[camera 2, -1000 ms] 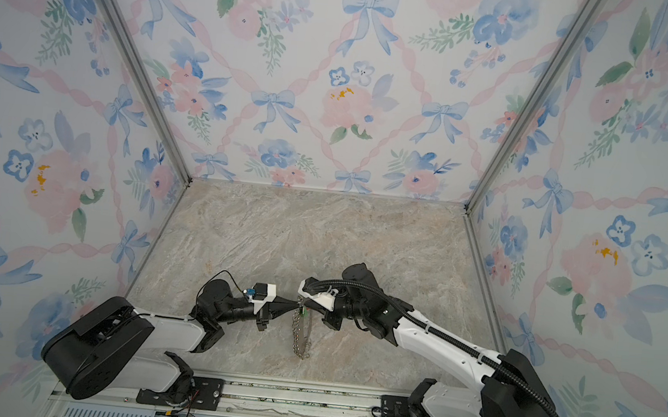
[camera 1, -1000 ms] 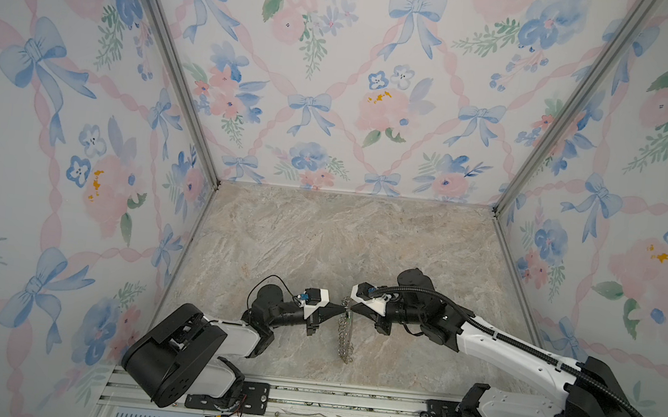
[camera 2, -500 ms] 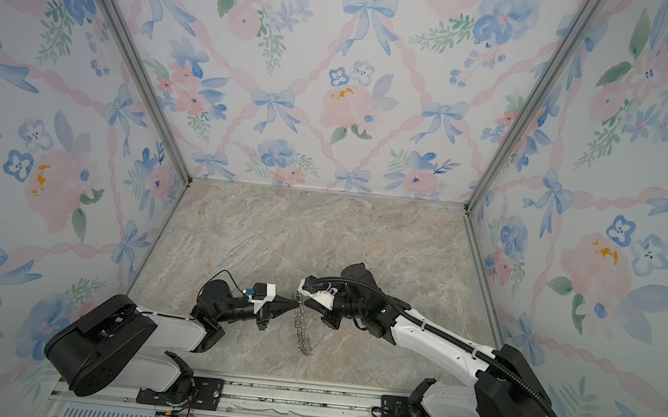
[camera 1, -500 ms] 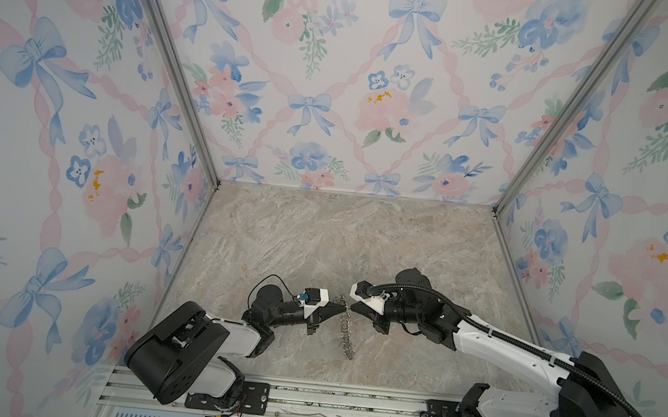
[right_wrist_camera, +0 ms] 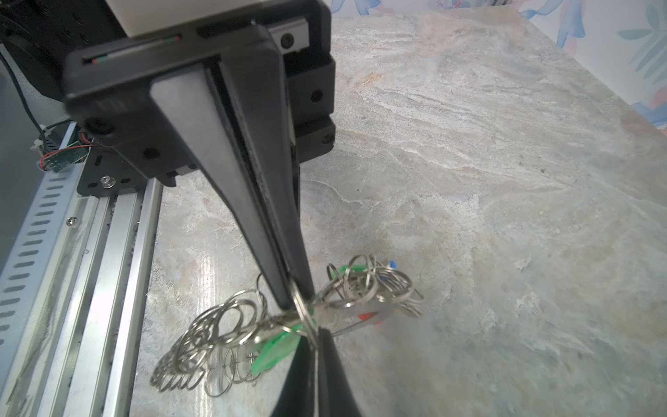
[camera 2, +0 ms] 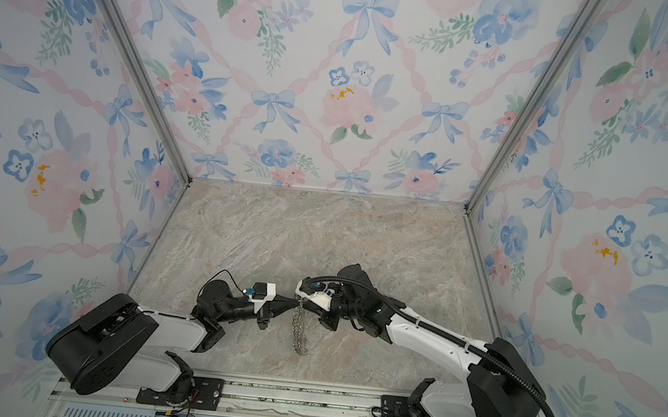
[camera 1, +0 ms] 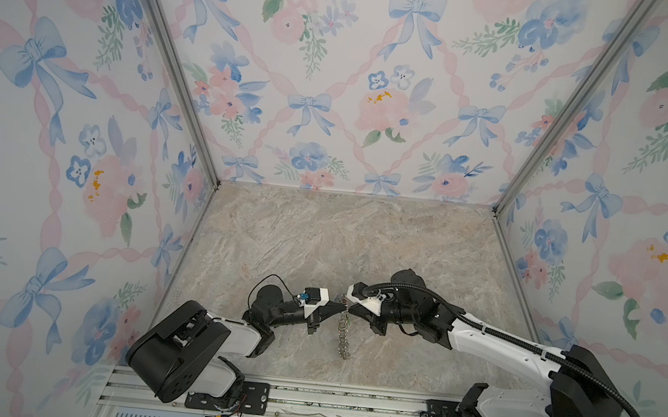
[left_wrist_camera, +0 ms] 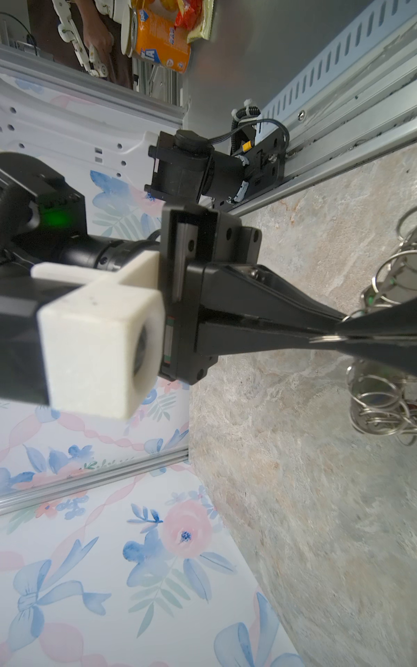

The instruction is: Put the keys on the keyring

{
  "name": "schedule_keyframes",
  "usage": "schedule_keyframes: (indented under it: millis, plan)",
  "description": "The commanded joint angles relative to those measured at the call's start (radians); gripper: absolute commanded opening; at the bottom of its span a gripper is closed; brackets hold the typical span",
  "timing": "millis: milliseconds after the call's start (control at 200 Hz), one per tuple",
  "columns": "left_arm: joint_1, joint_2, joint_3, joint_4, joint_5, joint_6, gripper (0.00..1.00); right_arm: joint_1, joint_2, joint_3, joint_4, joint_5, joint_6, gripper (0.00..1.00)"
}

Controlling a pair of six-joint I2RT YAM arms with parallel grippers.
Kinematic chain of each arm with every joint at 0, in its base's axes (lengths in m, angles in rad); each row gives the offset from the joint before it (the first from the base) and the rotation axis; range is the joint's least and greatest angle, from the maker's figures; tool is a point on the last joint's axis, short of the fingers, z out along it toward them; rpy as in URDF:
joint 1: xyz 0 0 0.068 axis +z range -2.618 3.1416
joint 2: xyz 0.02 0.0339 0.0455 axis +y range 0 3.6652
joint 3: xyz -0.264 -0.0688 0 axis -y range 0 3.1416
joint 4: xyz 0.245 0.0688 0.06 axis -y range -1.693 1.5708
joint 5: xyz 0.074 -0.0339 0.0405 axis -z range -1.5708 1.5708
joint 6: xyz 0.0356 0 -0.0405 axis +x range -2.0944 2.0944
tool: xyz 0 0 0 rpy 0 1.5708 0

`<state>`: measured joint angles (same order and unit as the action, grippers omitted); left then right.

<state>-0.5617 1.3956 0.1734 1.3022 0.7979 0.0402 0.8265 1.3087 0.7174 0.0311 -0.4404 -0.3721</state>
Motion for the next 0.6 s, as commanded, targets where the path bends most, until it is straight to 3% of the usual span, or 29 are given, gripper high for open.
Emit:
schedule_keyframes:
  millis: [0,120,595]
  plan:
    - [-0.005,0.002,-0.011,0.052,-0.011,-0.013,0.0,0.0,-0.032,-0.02,0.015,0.007,0.028,0.12]
    - [-0.006,0.005,-0.011,0.055,-0.007,-0.014,0.0,-0.018,-0.061,-0.04,0.04,0.018,0.063,0.17]
    - [-0.006,0.013,-0.011,0.07,0.004,-0.015,0.0,-0.019,-0.053,-0.069,0.089,-0.02,0.081,0.21]
